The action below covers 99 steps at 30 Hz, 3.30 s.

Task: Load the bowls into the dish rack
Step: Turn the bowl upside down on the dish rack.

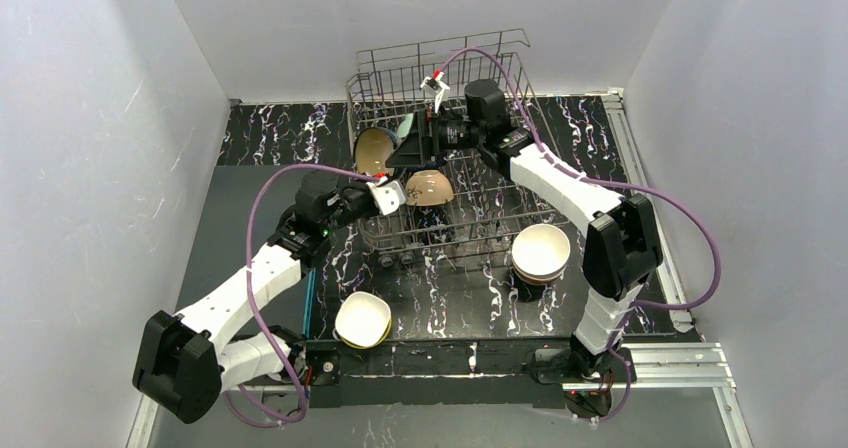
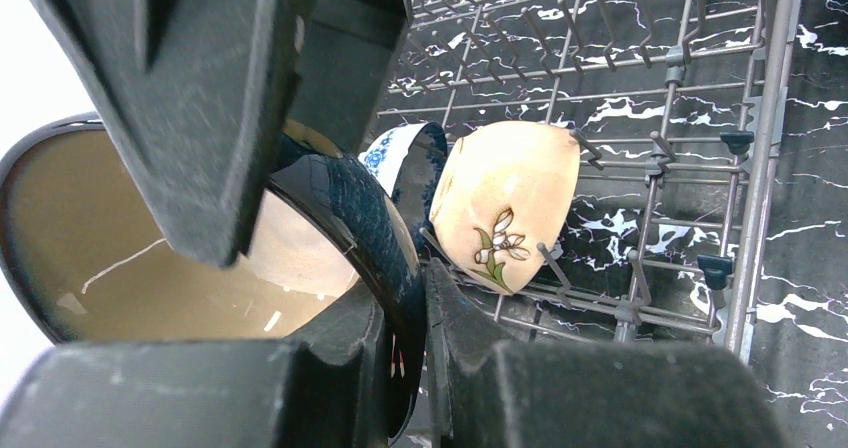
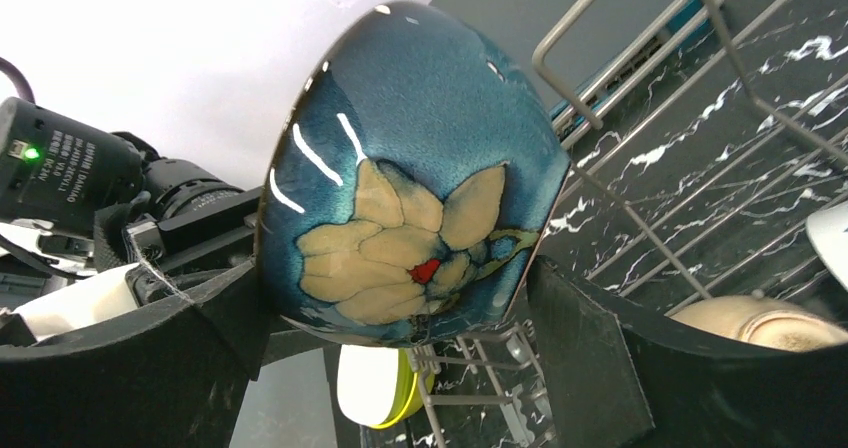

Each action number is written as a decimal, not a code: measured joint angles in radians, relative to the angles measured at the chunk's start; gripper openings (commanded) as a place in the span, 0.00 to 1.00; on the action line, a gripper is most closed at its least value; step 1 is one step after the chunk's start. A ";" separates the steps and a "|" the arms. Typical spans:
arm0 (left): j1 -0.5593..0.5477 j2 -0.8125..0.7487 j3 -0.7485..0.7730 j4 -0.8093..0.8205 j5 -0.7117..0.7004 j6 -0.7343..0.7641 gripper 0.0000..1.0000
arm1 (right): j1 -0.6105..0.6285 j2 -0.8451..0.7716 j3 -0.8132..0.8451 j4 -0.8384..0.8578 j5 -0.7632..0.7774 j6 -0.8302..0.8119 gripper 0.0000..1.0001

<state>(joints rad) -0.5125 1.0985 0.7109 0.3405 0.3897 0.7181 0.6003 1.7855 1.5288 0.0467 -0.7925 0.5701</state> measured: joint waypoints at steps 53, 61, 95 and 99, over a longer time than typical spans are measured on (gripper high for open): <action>0.008 0.000 0.000 -0.004 0.039 0.011 0.00 | 0.008 0.054 0.019 0.033 -0.079 0.035 0.87; 0.008 0.000 0.000 -0.009 0.029 0.021 0.00 | 0.005 0.054 0.019 0.027 -0.070 0.039 0.09; -0.002 -0.001 0.052 0.101 0.017 -0.126 0.91 | -0.070 -0.029 0.042 -0.414 0.275 -0.396 0.01; 0.026 0.000 0.090 0.110 -0.067 -0.239 0.98 | -0.077 -0.111 -0.002 -0.421 0.317 -0.450 0.01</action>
<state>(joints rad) -0.4862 1.0985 0.8005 0.4503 0.3225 0.4789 0.5236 1.6745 1.5272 -0.3740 -0.4755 0.1204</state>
